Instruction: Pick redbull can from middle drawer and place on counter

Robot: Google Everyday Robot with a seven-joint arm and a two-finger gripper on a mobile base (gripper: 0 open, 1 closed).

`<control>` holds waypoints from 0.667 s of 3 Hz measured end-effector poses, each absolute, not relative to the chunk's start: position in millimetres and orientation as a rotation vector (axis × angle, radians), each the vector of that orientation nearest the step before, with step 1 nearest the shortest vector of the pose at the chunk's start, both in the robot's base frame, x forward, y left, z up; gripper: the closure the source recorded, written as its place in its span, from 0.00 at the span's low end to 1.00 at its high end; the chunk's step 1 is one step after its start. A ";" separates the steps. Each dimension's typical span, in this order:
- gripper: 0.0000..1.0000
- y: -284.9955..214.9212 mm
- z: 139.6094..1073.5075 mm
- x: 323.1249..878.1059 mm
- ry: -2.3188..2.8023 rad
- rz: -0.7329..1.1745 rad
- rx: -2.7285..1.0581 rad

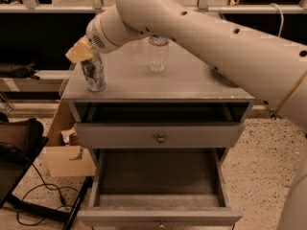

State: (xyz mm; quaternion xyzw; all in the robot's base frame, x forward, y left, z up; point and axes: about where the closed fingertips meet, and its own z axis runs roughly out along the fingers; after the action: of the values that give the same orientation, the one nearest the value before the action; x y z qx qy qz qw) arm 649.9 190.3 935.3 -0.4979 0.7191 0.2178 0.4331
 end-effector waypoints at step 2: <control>0.00 181.7 997.2 648.1 1.691 0.591 -1.229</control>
Offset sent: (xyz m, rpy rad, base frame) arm 0.0028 -0.0234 0.1070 0.1214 -0.0930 0.0428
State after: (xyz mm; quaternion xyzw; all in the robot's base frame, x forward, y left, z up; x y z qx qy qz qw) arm 648.1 181.7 997.2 -0.5006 0.6886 0.2408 0.4660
